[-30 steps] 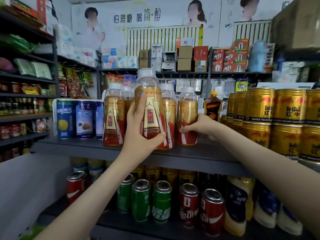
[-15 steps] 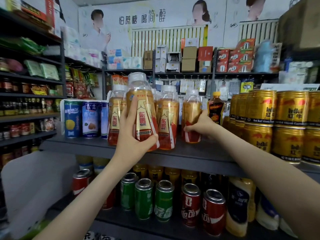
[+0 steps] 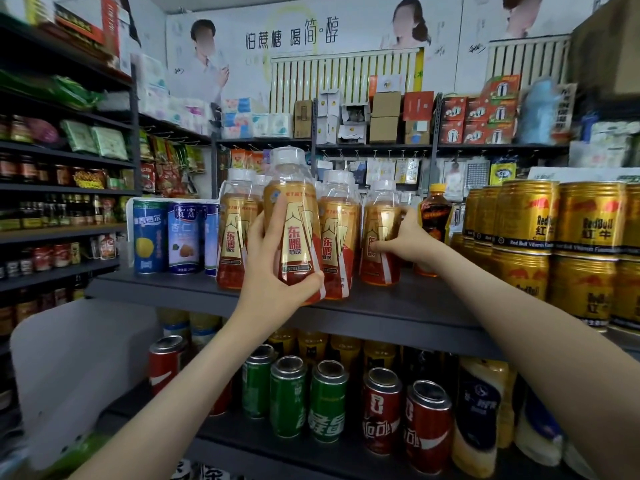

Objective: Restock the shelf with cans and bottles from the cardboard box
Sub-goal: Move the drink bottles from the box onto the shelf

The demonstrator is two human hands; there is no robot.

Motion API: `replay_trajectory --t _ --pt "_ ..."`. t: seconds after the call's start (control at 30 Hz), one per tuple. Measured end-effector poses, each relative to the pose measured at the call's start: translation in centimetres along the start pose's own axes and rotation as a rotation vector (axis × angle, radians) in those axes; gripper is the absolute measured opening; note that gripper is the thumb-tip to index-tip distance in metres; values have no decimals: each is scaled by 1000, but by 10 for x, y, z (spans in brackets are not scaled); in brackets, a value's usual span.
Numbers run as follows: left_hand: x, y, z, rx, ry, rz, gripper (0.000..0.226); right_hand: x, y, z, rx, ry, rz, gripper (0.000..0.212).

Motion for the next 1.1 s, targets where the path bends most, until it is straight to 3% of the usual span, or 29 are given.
replay_trajectory --t 0.13,0.27,0.43,0.63,0.8,0.87,0.97,1.1 --pt "0 2 1 8 0 0 103 6 -4 2 31 110 5 82" --pt "-1 5 2 3 0 -10 102 0 -13 18 55 54 -26 138" --pt "1 7 4 0 -5 2 101 23 -18 5 137 295 111 87" --pt "8 5 13 12 6 -24 101 16 -15 2 30 182 0 112" --pt "9 -4 18 45 9 -24 101 7 -15 0 116 -7 -134 77" --pt "9 -5 18 49 16 -25 101 0 -19 1 144 -70 -141 87" --pt "8 -2 17 79 19 -9 102 7 -22 0 134 -5 -15 102" --pt "5 4 16 85 13 14 104 6 -14 -2 23 -44 -110 113"
Point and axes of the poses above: each hand's wrist, its own z-axis towards the middle knuckle, its own x-axis out of the palm, y = z × x, the point moved 10 cm from there along z, towards the middle knuckle, and after that the axes turned 11 degrees about y, right-handed, at the moved point
